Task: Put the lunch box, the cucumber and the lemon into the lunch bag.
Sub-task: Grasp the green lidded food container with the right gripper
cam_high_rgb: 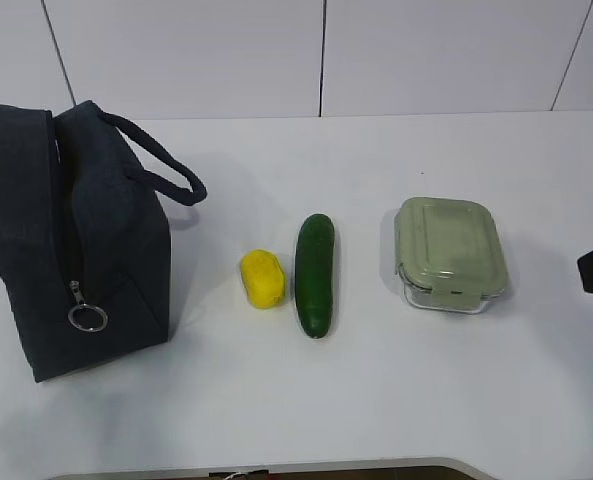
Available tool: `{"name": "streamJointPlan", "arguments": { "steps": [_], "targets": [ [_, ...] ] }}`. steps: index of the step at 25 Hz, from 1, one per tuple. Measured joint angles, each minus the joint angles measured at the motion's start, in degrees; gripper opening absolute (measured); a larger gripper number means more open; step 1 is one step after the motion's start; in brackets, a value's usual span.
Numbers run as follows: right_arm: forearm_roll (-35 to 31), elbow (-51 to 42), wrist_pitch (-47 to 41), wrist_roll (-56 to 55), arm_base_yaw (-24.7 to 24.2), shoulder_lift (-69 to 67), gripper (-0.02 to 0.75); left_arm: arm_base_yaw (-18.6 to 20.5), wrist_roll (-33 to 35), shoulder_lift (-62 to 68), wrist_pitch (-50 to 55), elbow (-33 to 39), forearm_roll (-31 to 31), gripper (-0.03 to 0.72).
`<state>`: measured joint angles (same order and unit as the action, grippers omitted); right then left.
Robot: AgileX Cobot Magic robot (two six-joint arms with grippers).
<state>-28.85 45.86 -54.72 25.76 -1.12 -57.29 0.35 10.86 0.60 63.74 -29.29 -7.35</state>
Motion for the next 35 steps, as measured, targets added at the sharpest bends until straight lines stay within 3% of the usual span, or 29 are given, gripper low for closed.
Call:
{"name": "streamJointPlan", "arguments": {
  "steps": [7,15,26,35],
  "targets": [
    [-1.82,0.94,0.34,2.92,0.0,-4.79,0.428,0.0,0.0,0.0,0.0,0.0,0.0,0.305],
    [-3.43,8.28,0.13,3.83,-0.26,-12.97,0.428,0.0,0.0,0.0,0.0,0.0,0.0,0.305],
    [-24.06,9.63,-7.9,19.28,-14.86,-22.26,0.489,0.0,0.0,0.0,0.08,0.0,0.0,0.305],
    [-28.76,9.77,-7.81,25.65,-15.53,-31.92,0.491,0.0,0.0,0.0,0.08,0.0,0.0,0.305]
  ]
}}
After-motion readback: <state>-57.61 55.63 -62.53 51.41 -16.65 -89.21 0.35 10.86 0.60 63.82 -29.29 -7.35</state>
